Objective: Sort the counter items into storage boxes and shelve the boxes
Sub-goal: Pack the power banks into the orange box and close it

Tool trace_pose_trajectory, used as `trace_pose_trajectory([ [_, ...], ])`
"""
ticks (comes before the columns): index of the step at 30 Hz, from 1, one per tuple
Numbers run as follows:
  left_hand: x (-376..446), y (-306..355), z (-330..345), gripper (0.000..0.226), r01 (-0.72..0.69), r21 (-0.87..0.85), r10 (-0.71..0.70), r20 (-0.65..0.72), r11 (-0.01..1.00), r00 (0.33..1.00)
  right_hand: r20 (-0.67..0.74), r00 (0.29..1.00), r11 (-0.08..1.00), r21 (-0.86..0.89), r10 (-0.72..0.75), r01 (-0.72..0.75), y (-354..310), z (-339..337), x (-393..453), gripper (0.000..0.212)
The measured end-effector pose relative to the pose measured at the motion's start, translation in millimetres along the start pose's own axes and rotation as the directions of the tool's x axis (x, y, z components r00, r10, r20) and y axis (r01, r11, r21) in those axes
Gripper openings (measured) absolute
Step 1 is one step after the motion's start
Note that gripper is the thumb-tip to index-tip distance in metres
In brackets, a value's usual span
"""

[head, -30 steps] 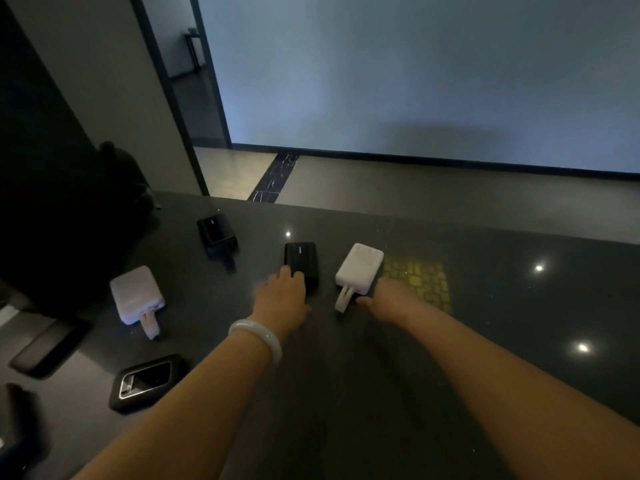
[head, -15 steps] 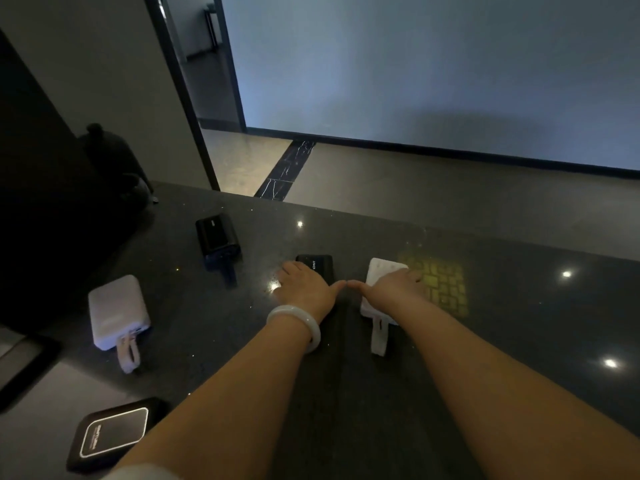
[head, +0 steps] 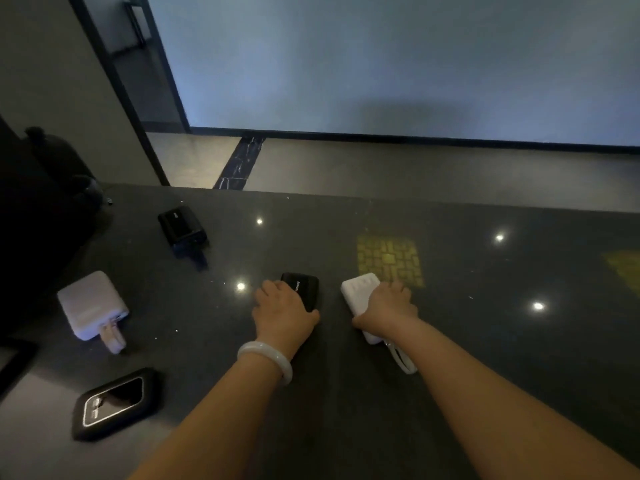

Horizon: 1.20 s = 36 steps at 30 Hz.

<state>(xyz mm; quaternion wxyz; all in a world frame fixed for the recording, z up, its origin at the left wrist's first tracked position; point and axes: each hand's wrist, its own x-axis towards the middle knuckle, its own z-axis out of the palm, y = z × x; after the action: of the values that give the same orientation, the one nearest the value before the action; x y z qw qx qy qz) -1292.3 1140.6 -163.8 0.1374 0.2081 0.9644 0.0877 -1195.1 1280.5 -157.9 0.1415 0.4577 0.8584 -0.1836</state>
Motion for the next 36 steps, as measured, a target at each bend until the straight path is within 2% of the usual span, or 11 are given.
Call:
trace_pose_trajectory([
  [5, -51, 8, 1, 0.083, -0.134, -0.071, 0.14, 0.081, 0.988, 0.987, 0.034, 0.998, 0.986, 0.153, 0.057, -0.062, 73, -2, -71, 0.1],
  [9, -92, 48, 2, 0.077, -0.299, -0.117, 0.311, 0.109, 0.947, 0.944, -0.066, 0.985, 0.963, 0.231, 0.157, -0.138, 136, -15, -127, 0.098],
  [14, -157, 112, 2, 0.074, -0.48, -0.236, 0.516, 0.122, 0.845, 0.848, -0.213, 0.928, 0.928, 0.282, 0.307, -0.242, 211, -46, -200, 0.093],
  [22, -290, 194, 13, 0.08, -0.706, -0.299, 0.753, 0.073, 0.642, 0.654, -0.388, 0.764, 0.83, 0.448, 0.515, -0.332, 338, -72, -345, 0.093],
  [31, -480, 264, 41, 0.071, -0.84, -0.384, 0.92, 0.076, 0.384, 0.385, -0.436, 0.551, 0.685, 0.604, 0.711, -0.407, 470, -38, -521, 0.086],
  [36, -549, 289, 63, 0.066, -0.881, -0.409, 0.971, 0.075, 0.238, 0.228, -0.406, 0.473, 0.616, 0.62, 0.782, -0.486, 526, -4, -576, 0.09],
])
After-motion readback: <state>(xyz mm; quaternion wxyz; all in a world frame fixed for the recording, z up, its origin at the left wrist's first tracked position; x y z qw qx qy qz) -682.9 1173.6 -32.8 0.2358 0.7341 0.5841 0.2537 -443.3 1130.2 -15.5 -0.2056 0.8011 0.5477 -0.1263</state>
